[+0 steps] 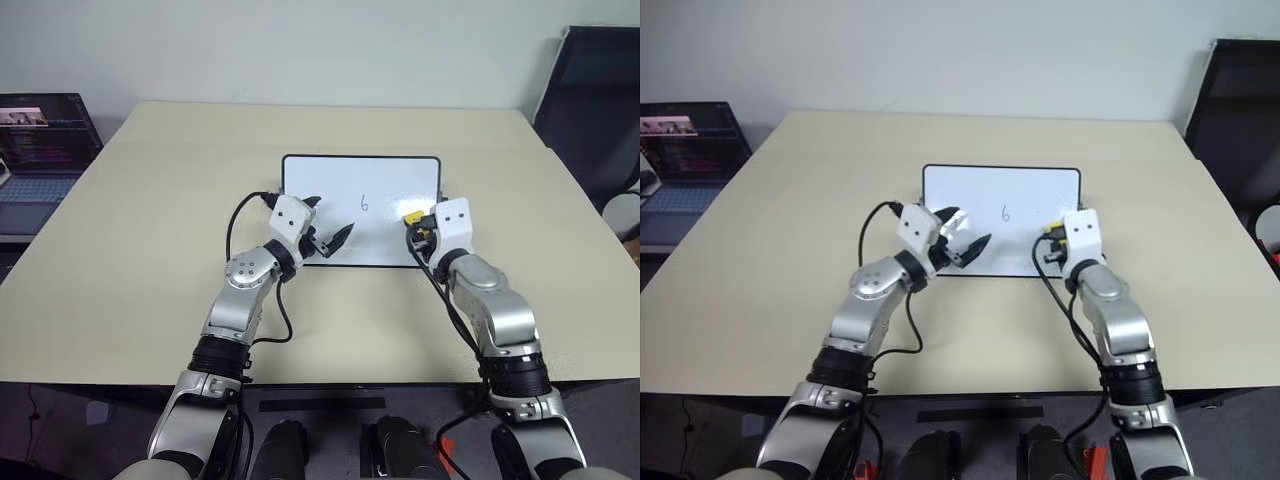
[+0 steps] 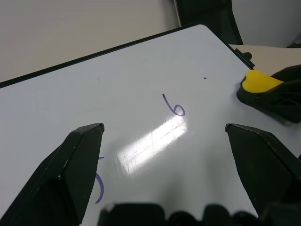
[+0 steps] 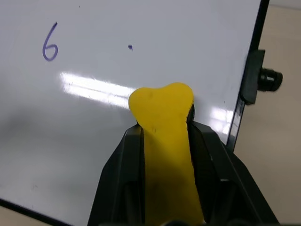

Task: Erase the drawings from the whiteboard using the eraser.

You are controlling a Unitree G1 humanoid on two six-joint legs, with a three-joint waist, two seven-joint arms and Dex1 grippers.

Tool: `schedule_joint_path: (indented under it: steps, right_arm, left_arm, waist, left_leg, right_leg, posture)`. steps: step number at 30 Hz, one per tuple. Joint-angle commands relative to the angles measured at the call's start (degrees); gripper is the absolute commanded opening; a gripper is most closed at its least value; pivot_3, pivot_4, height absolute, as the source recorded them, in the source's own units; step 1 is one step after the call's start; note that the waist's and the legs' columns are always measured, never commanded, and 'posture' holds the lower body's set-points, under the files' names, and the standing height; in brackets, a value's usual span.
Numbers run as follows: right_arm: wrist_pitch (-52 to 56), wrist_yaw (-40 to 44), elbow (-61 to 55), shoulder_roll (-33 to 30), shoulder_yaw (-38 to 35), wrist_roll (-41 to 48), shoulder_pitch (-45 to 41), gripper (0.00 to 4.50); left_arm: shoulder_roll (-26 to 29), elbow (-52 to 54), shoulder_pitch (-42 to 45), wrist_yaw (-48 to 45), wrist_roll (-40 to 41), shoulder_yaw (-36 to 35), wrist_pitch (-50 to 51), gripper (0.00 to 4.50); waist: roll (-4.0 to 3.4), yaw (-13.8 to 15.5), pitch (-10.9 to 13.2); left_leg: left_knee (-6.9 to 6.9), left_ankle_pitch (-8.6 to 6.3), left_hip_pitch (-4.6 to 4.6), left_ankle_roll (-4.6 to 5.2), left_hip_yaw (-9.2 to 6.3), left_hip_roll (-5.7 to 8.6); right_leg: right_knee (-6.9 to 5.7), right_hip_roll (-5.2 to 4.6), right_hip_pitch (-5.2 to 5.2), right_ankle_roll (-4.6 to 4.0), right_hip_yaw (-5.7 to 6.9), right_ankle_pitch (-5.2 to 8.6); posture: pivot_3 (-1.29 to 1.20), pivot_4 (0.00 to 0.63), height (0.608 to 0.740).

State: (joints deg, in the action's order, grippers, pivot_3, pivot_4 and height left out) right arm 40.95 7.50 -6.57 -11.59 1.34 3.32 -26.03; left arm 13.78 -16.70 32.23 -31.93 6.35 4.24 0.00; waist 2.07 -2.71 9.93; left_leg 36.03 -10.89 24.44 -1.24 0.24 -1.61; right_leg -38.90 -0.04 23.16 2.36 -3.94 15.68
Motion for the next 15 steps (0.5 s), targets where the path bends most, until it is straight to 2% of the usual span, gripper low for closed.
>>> schedule_joint_path:
  steps: [1,8,15]
  right_arm:
    - [3.1,-0.1,1.1,-1.6,-1.2,-0.7,1.3,1.01]
    - [-9.0,-0.6,5.8,-0.8,-1.8,-0.8,-6.4,1.01]
    - [-19.5,-0.3,15.6,2.0,-0.5,-1.2,-14.0,1.01]
  left_arm:
    - [0.2,0.5,1.1,0.1,0.0,-0.8,-1.7,4.5]
    - [-0.1,0.1,1.1,0.0,0.0,-0.5,-1.9,4.5]
    - [-0.4,0.1,1.3,-0.3,0.2,-0.5,-2.0,4.5]
  waist:
    - [0.0,0.0,0.0]
    - [0.0,-0.2,0.0]
    - [-0.02,-0.3,0.0]
  left_leg:
    - [0.0,0.0,0.0,0.0,0.01,0.0]
    - [0.02,0.04,-0.01,0.06,0.09,0.01]
    - [-0.14,0.02,0.16,0.04,0.06,0.0]
  right_leg:
    - [0.0,0.0,0.0,0.0,-0.01,0.0]
    - [0.01,0.0,0.03,0.09,-0.09,-0.09]
    - [0.08,0.03,0.21,0.05,-0.05,-0.07]
  posture:
    - [0.0,0.15,0.74]
    - [0.0,0.15,0.74]
    - [0.0,0.15,0.74]
